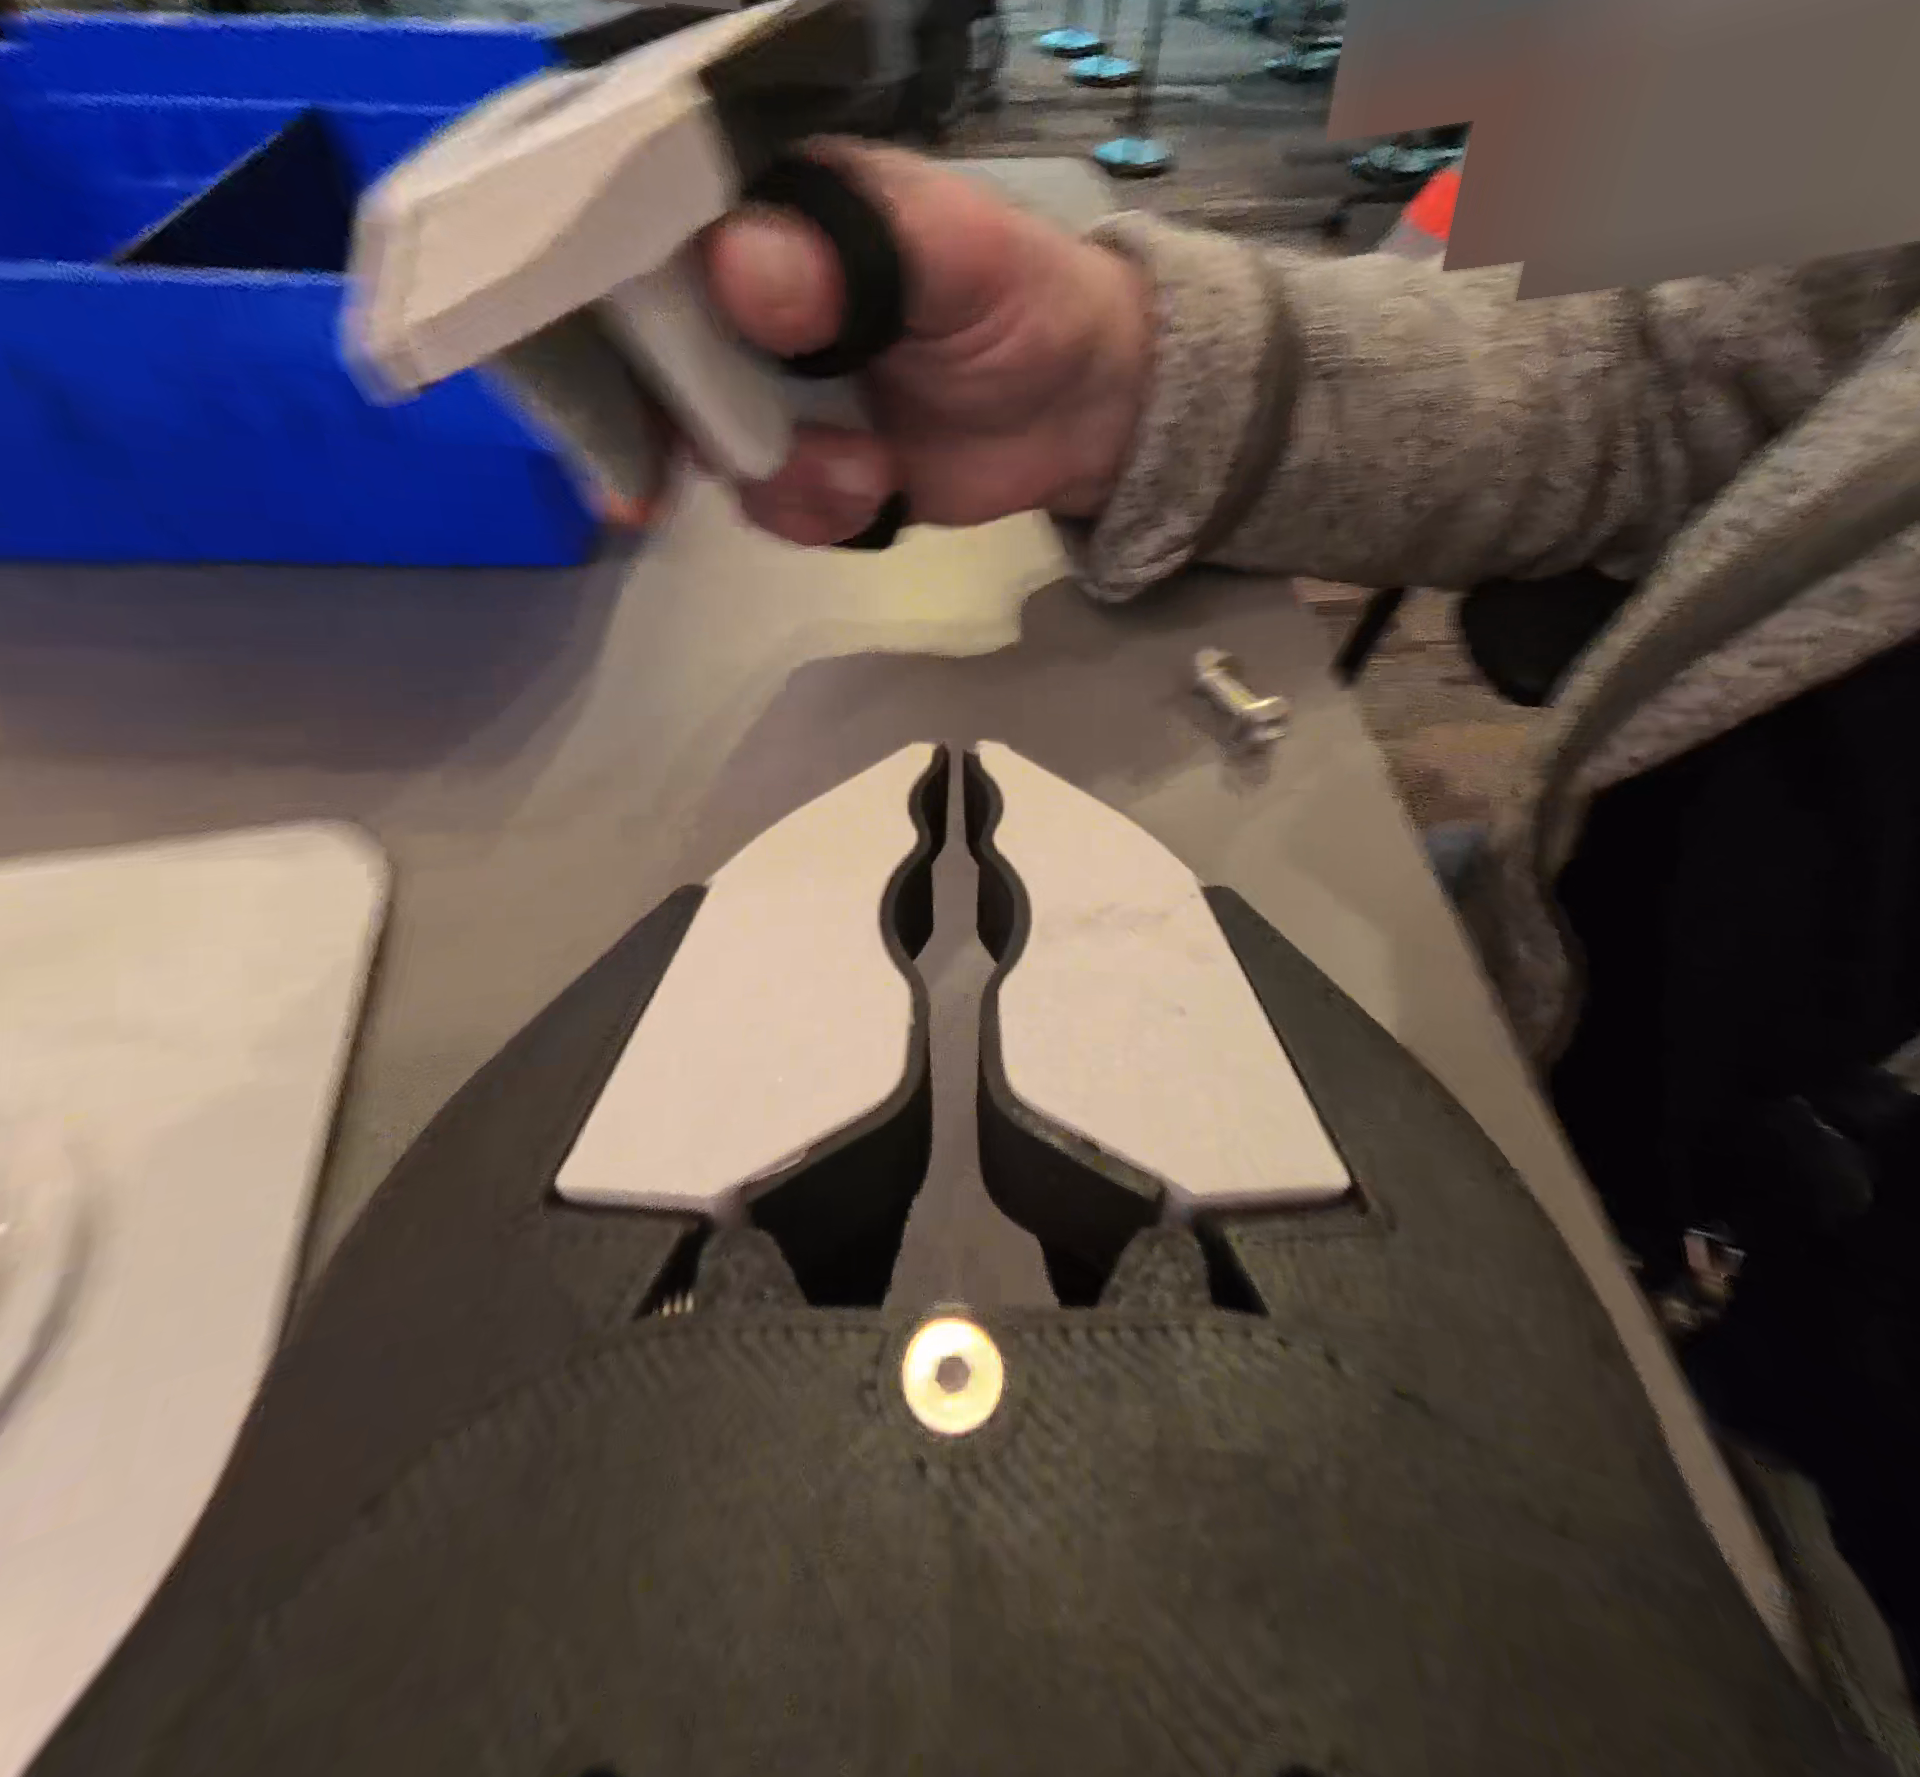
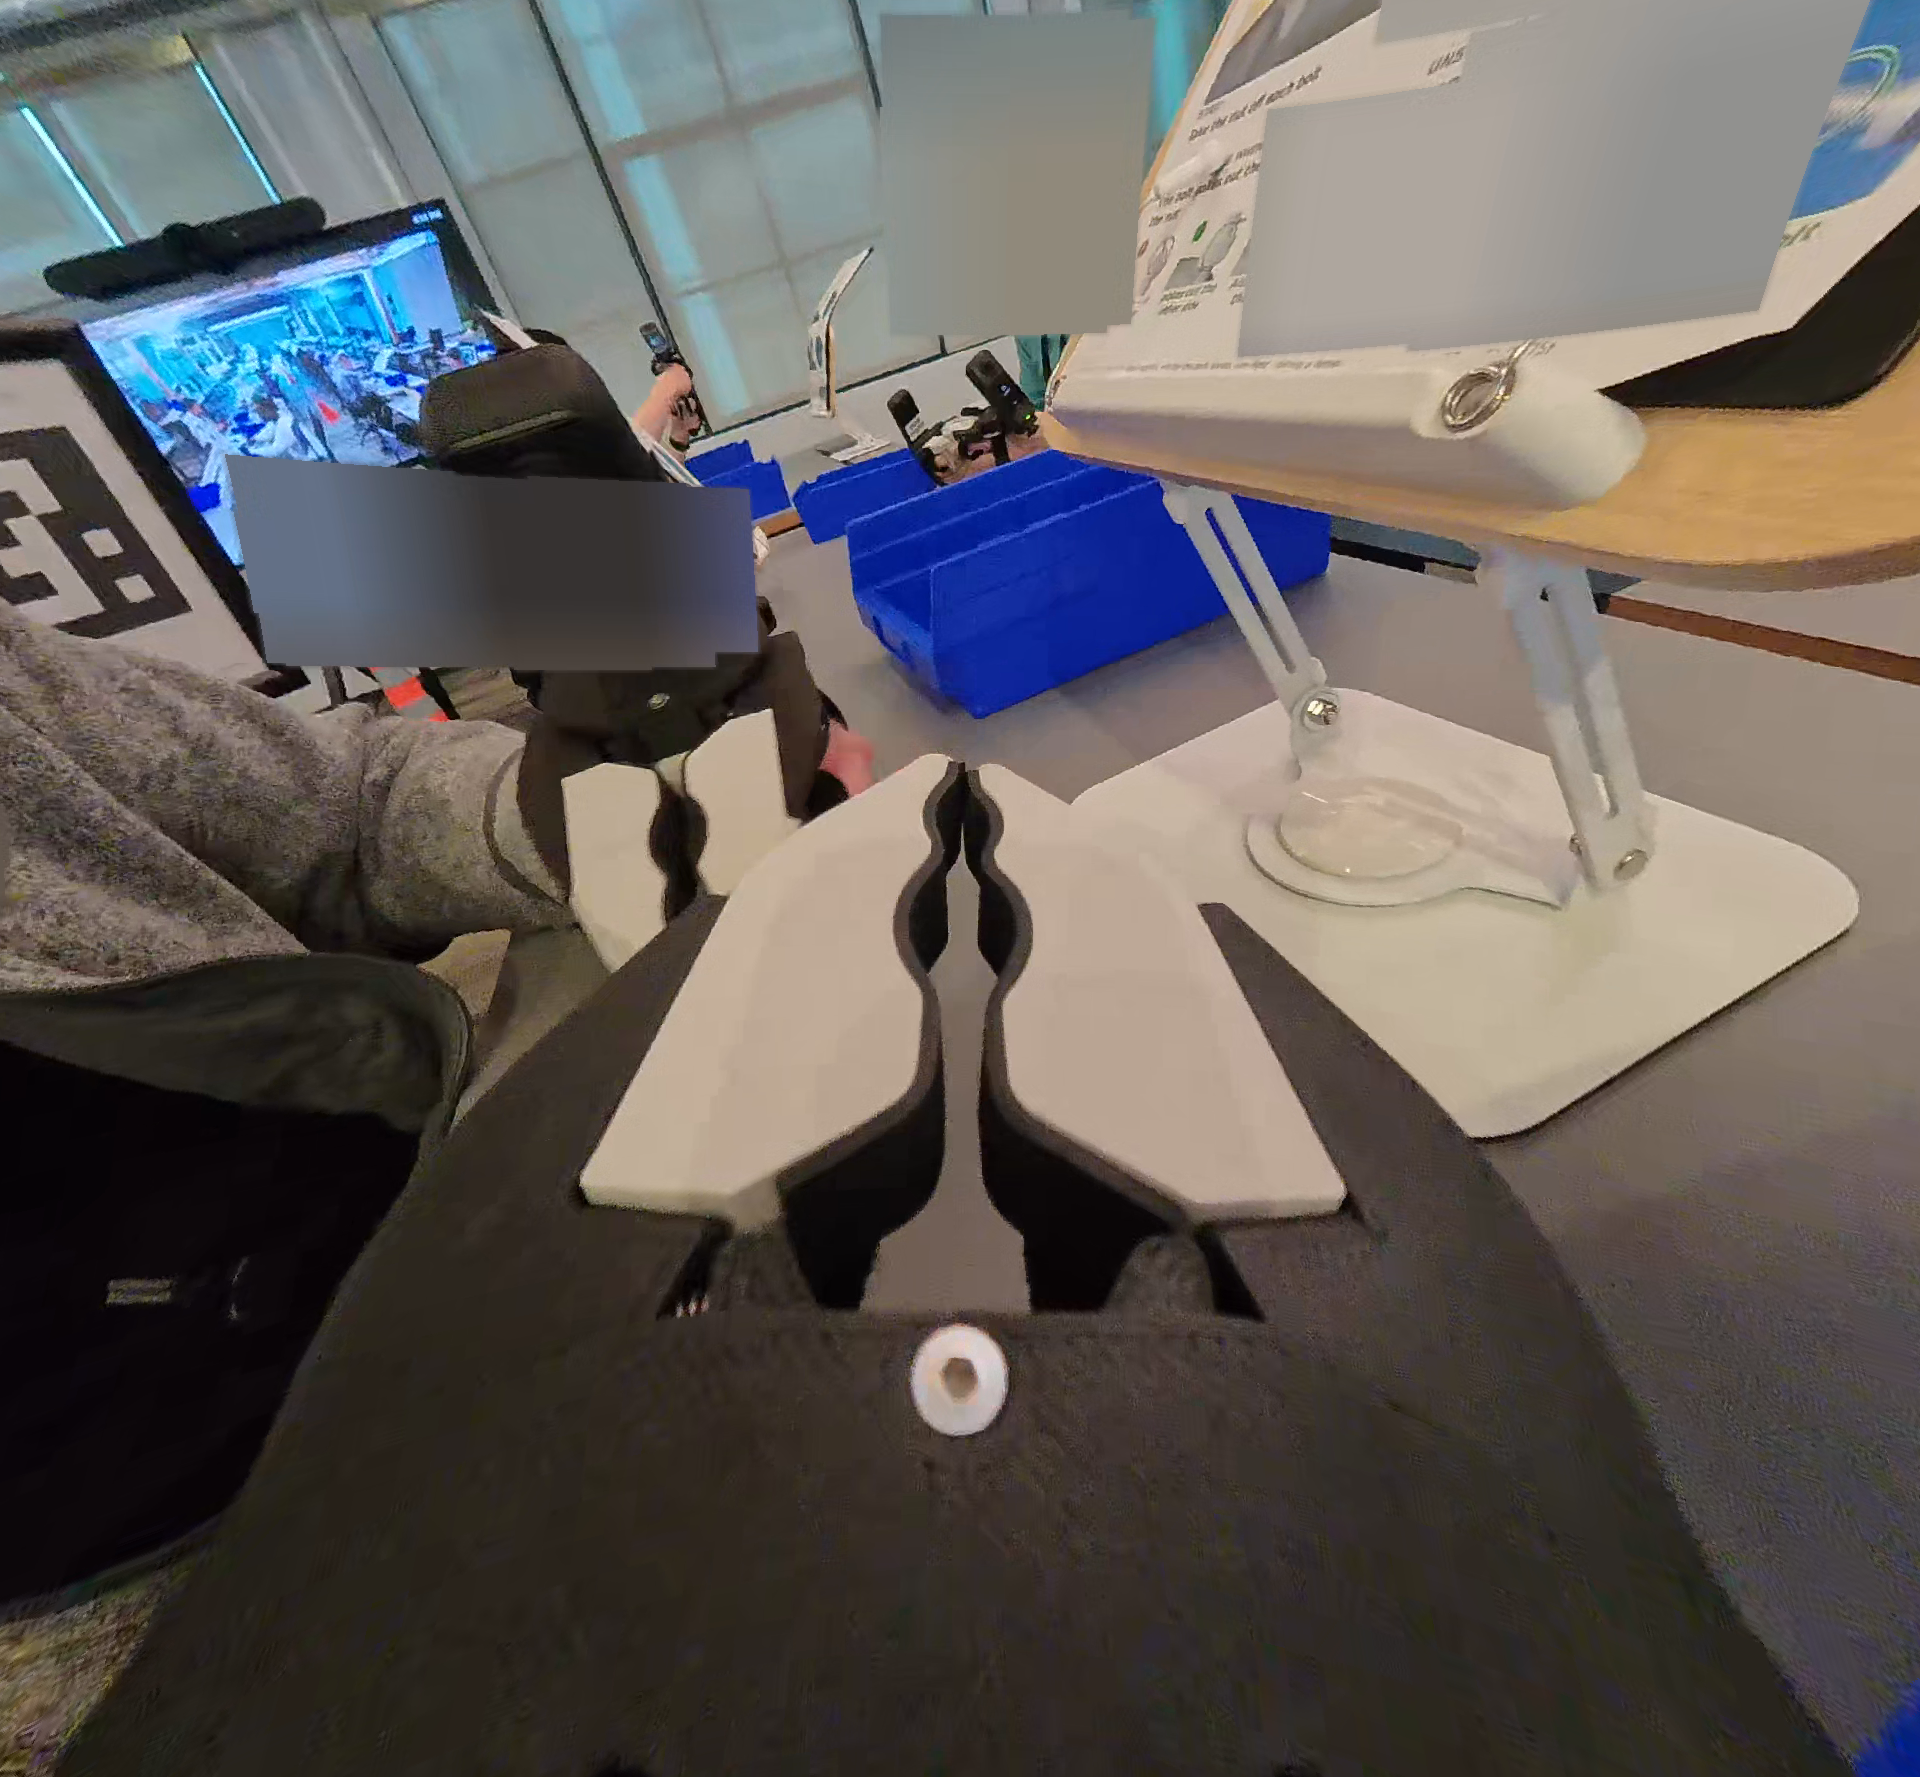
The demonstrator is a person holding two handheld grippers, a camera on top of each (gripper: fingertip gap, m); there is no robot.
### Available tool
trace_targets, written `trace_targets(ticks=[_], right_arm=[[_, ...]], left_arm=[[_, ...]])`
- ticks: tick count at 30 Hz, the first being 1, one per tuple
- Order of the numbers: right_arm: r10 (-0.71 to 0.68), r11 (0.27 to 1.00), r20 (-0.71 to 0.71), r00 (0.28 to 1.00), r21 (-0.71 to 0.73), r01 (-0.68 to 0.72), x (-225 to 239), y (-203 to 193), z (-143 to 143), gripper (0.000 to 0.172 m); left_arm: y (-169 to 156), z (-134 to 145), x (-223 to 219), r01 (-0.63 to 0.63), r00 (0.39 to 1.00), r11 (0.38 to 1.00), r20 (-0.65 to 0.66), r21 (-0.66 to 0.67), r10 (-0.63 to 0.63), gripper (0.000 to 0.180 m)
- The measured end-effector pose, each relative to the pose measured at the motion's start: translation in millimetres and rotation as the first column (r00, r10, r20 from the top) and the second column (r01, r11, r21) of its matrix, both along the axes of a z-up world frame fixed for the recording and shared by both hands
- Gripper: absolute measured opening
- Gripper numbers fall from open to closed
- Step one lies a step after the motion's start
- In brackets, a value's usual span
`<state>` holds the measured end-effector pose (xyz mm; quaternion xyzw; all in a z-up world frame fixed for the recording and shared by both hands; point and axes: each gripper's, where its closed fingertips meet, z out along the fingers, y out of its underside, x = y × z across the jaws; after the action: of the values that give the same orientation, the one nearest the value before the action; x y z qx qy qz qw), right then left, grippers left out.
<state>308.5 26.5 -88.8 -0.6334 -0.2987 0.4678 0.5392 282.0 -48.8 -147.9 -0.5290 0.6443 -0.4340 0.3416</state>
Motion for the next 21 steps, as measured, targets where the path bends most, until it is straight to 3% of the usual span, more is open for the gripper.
trace_targets(ticks=[4,7,9,13,16,17,21], right_arm=[[-0.032,0.999,-0.018,0.999,-0.025,0.032,12,6,-2,0.0],[-0.041,0.999,-0.023,0.999,-0.018,0.041,15,7,-1,0.0],[-0.041,0.999,-0.03,0.999,-0.011,0.041,17,6,1,0.0],[-0.03,1.0,-0.02,0.999,-0.003,0.03,14,3,0,0.0],[-0.031,0.999,-0.018,0.999,0.008,0.031,16,2,2,0.0],[-0.029,1.0,-0.024,0.999,0.01,0.03,17,2,2,0.0],[-0.022,1.0,-0.029,0.999,0.014,0.023,24,-1,5,0.0]], left_arm=[[-66,-11,20,0.189,0.98,0.979,-0.07,0.073,-0.184,0.014],[-98,-33,38,0.198,0.968,0.979,-0.171,0.055,-0.186,0.028],[-97,-54,42,0.186,0.957,0.966,-0.258,0.179,-0.136,0.032],[-105,-70,53,0.183,0.942,0.979,-0.301,0.092,-0.148,0.031],[-107,-86,58,0.197,0.912,0.975,-0.384,0.1,-0.145,0.031],[-110,-85,60,0.204,0.911,0.975,-0.382,0.092,-0.154,0.02],[-108,-85,65,0.196,0.917,0.972,-0.375,0.13,-0.135,0.02]])
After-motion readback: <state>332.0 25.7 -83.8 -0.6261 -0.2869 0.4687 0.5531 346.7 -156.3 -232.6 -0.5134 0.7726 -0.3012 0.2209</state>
